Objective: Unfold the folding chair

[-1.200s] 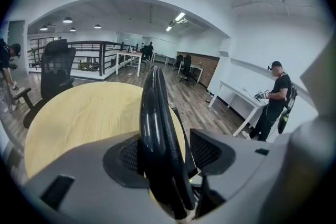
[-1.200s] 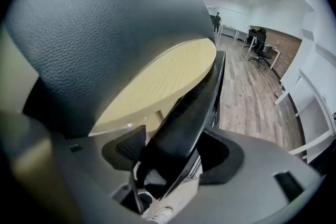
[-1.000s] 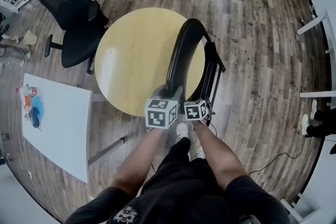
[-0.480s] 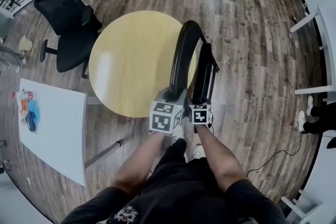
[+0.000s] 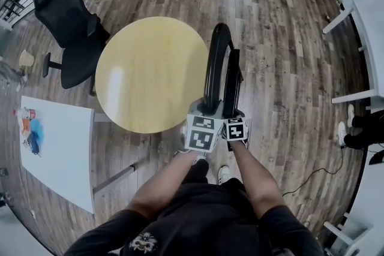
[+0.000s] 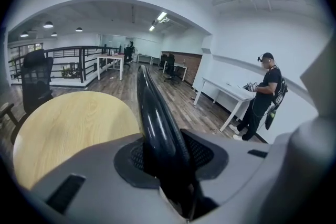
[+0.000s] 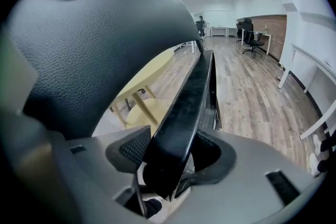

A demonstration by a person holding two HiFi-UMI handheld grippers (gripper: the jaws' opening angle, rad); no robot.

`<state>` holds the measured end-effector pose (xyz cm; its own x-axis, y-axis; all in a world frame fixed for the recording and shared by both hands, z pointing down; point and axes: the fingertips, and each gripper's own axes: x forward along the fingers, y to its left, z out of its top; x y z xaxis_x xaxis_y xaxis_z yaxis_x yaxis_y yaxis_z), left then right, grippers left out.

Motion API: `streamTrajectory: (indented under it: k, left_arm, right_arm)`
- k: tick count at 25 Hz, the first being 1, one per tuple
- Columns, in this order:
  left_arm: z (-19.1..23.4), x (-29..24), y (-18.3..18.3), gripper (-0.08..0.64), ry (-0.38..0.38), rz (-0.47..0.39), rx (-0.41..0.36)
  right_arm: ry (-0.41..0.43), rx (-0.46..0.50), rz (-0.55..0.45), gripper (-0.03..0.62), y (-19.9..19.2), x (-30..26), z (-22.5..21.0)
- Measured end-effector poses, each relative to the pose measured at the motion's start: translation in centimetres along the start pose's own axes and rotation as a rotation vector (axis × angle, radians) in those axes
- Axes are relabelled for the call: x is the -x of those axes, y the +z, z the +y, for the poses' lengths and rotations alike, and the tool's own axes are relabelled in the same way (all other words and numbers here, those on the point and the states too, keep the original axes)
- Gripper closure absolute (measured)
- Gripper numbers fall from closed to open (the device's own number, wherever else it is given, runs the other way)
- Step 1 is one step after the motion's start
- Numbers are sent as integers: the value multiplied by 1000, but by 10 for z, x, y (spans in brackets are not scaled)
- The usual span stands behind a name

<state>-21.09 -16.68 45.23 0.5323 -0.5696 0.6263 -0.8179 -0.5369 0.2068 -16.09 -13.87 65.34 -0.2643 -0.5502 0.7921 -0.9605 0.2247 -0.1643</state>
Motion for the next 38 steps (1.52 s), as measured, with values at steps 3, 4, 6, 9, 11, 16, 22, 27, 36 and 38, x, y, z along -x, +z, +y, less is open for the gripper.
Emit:
streamTrajectory:
  k: [3,4,6,9,11,16,22,27,36,38]
  left_arm:
    - [-17,-5,4,436,1,5,-27]
    - [-23,-5,5,433,-2,11,-32]
    - [-37,-5,7,428,-14,25,-41]
    - [-62,-8,11,423,-19,27,-56]
    - [-77,-13,11,423,-7,29,-51]
    - [-102,-30,7,425,39,49,-15]
    - [-124,-61,-10,419,84,78,12]
    - [-137,-93,-29,390,146,101,-3]
    - [-169,-148,-59,359,213,130,-8]
    - [-175,-158,-65,357,215,126,-4]
  right_arm:
    - [15,-13,-14,350,-3,12,-17]
    - [23,-18,-21,350,-5,17,-23]
    - [44,-25,-42,350,-7,27,-35]
    - [77,-47,-80,350,-13,44,-60]
    - [98,-78,-92,350,-23,58,-87]
    - [155,-192,-102,348,-57,93,-180]
    - [229,-311,-56,271,-117,107,-287]
    - [219,-380,-15,199,-162,99,-361]
    - [110,-424,47,186,-239,66,-470]
    - [101,-426,67,186,-255,57,-490]
